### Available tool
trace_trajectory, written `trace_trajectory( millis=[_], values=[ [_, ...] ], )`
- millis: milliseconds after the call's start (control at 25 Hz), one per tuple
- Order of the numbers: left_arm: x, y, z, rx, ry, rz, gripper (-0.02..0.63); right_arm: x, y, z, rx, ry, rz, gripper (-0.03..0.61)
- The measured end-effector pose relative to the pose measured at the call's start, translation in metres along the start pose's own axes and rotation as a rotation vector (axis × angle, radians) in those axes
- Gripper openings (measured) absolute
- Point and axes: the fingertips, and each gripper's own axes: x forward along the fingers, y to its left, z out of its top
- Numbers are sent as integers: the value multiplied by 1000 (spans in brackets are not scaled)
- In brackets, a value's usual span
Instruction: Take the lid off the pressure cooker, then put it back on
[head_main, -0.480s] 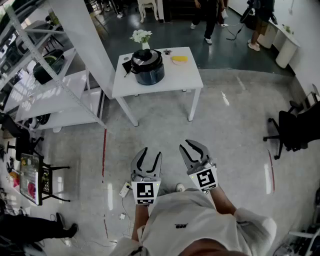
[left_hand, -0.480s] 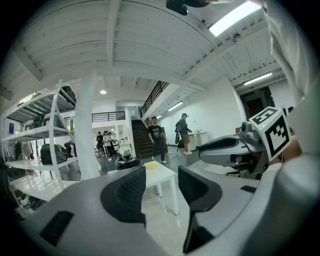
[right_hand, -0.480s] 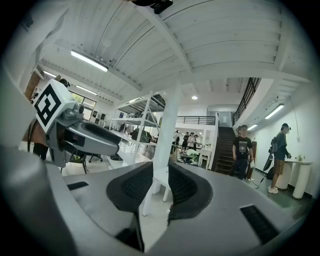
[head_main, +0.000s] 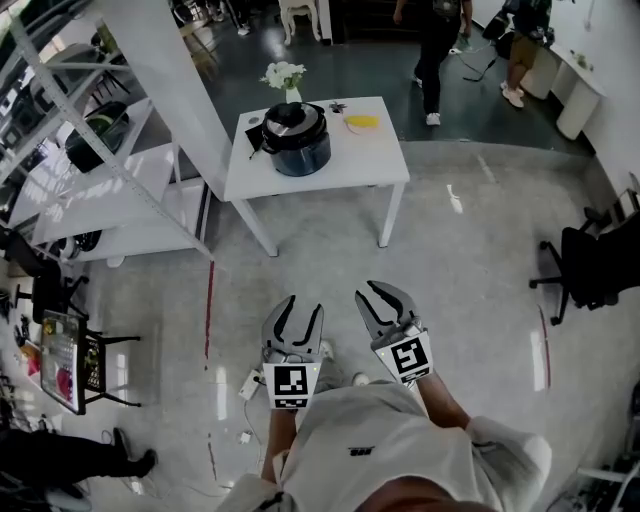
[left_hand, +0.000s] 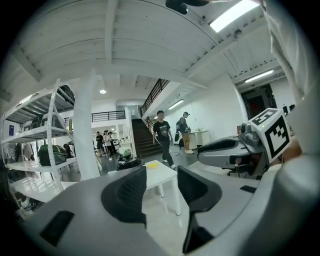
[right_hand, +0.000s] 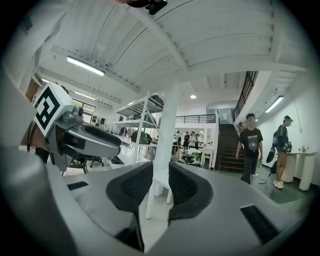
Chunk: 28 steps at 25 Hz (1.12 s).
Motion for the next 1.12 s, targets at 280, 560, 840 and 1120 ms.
trace_trajectory(
  millis=[280,560,840,1120],
  values=[
    [39,39,-7,-9,0,-26,202,50,-11,-3,4,47,-21,101],
    [80,93,-11,-8,-12,-49,198,116,-17,-5,-10,58,-39,101],
    [118,144,-24,-20,-16,-93,196,177,-18,-7,-1,99,-73,101],
    [145,178,-31,-19,-30,-137,196,217,-20,-9,-23,91,-116,101]
  ],
)
